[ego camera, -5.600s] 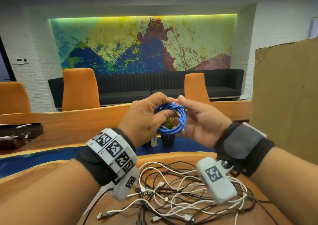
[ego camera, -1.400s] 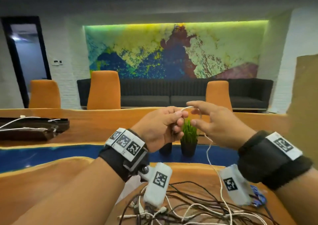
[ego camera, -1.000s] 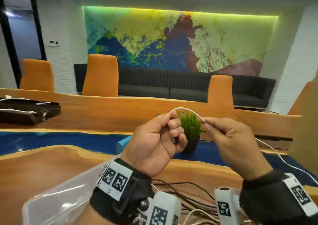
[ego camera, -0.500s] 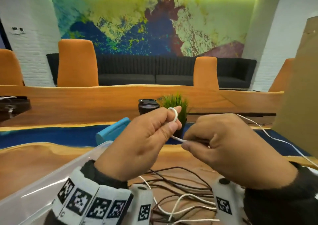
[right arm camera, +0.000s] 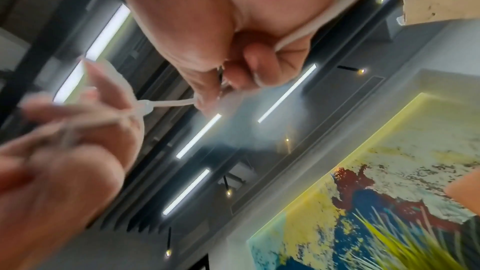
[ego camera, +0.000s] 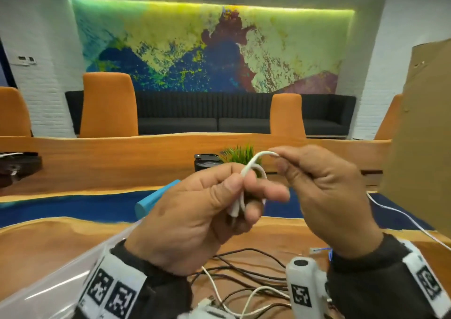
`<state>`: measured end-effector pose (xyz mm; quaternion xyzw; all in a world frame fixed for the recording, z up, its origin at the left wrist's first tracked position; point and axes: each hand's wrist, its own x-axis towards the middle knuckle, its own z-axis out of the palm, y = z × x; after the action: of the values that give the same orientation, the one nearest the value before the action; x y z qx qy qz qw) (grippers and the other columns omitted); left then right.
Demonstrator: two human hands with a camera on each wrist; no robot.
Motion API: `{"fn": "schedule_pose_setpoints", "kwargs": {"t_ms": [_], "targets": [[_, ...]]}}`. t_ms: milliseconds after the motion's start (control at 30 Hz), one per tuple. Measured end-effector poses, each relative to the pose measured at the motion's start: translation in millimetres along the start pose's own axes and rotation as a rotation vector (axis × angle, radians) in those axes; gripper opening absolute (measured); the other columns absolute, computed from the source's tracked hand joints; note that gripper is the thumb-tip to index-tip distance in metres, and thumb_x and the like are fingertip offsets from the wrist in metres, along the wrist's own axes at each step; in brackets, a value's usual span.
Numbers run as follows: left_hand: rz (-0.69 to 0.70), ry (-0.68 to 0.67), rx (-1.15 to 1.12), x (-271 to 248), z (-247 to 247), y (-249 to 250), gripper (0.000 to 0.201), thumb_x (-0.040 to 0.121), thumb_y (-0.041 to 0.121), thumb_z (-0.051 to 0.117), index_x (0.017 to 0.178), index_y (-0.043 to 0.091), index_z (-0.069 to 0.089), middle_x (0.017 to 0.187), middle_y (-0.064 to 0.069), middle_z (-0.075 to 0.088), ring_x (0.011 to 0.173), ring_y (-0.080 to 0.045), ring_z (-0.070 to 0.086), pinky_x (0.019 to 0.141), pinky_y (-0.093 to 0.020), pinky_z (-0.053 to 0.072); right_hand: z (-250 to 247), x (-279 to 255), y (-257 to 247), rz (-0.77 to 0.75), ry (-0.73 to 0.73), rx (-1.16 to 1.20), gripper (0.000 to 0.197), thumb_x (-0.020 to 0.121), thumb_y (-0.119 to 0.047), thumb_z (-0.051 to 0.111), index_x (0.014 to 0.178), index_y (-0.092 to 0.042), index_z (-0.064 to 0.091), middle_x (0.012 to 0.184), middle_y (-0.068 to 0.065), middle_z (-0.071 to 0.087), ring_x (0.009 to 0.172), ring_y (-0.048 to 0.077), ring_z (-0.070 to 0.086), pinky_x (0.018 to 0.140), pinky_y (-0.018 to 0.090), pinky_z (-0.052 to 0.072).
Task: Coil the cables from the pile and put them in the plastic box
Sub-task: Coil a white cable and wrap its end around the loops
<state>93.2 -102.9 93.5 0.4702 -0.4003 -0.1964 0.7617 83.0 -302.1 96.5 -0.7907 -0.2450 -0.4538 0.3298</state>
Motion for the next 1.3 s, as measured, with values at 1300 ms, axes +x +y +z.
{"fn": "schedule_pose_setpoints", "kwargs": {"t_ms": [1300], "targets": [[-0.098,0.139,0.061,5.6,-0.5,-21.2,0.022,0.096,0.024,0.045,0.084,0.012,0.059,0.088,-0.009,0.058,0.065,-0.011,0.044,0.058,-0.024,0.033,10.8,-8.0,-0.7,0.180,-0.151,0.232,0.019,0.098,-0.019,0.056,0.101,-0.029,0.072,0.088,-0.011,0.071,0.082,0.003,0.064,0.070,0.024,0.052]]}}
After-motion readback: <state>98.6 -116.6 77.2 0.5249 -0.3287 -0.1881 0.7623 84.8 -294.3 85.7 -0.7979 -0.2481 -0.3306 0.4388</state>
